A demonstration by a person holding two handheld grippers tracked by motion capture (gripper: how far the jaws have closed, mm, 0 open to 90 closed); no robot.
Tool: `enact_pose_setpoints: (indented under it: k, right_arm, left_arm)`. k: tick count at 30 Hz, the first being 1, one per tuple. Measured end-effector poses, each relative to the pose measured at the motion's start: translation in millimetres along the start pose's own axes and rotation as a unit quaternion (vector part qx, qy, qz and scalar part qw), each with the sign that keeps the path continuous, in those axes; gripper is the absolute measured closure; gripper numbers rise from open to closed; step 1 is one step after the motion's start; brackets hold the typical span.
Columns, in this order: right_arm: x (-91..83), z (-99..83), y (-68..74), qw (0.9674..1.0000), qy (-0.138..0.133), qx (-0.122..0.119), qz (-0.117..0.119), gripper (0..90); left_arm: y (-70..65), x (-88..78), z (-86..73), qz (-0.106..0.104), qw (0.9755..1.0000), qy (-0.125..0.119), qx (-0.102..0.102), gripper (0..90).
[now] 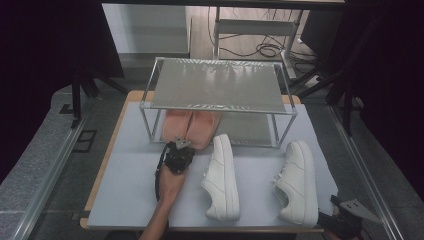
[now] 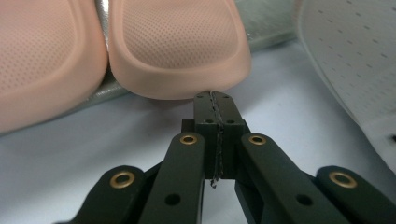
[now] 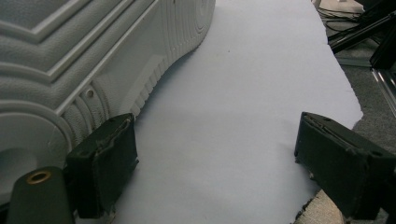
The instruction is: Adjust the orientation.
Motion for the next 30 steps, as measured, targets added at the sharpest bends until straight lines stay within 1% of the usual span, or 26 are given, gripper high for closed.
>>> enact_pose_setpoints:
  k: [2,4,7,9,13,16,18,20,22,24,28,30]
  right_arm:
    - [0.0,0.0,0.0,1.0000,0.000,0.000,0.000,13.1]
    - [0.0,0.0,0.0,1.0000,0.000,0.000,0.000,13.1]
    - [0.0,0.0,0.0,1.0000,0.000,0.000,0.000,13.1]
    - [0.0,0.0,0.0,1.0000,0.000,0.000,0.000,13.1]
    - [0.0,0.0,0.0,1.0000,0.000,0.000,0.000,13.0]
    - [0.0,0.0,0.0,1.0000,0.000,0.000,0.000,13.1]
    - [0.0,0.0,0.0,1.0000,0.000,0.000,0.000,13.1]
    - [0.0,0.0,0.0,1.0000,0.000,0.000,0.000,13.1]
    - [0.0,0.0,0.0,1.0000,0.000,0.000,0.000,13.1]
    - [0.0,0.0,0.0,1.0000,0.000,0.000,0.000,13.1]
    - [0.0,0.0,0.0,1.0000,0.000,0.000,0.000,13.1]
    - [0.0,0.0,0.0,1.0000,0.000,0.000,0.000,13.1]
  left_arm:
    - [0.8,2.6,2.0,0.000,1.0000,0.000,-0.003,89.7]
    - [1.4,5.3,4.0,0.004,1.0000,0.000,0.000,89.7]
    - [2.3,8.5,6.1,0.006,1.0000,-0.001,-0.003,89.7]
    - [2.6,11.1,7.7,0.008,0.9999,-0.001,-0.009,89.7]
    - [4.0,15.5,11.0,0.012,0.9999,0.001,-0.009,89.7]
    - [4.7,18.8,13.1,0.014,0.9998,0.003,-0.015,89.6]
    - [5.3,20.7,13.9,0.012,0.9998,0.004,-0.016,89.6]
    - [7.0,23.9,12.9,0.018,0.9997,0.009,-0.017,89.6]
    - [7.5,24.9,11.2,0.013,0.9997,0.008,-0.019,89.7]
    - [6.3,23.1,10.2,0.008,0.9997,0.006,-0.021,89.7]
    - [2.9,14.3,11.2,0.000,0.9998,-0.001,-0.021,89.7]
    - [1.4,9.2,13.1,-0.005,0.9999,-0.004,-0.016,89.6]
Point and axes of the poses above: each handheld gripper's, and its own axes: x roughly forward along the jaws, z roughly out of its top, y roughly to its left, the point moved 10 cm from there along x, roughly forward along the jaws, and after that the axes turned 12 degrees about -x, right-handed, at the moved point
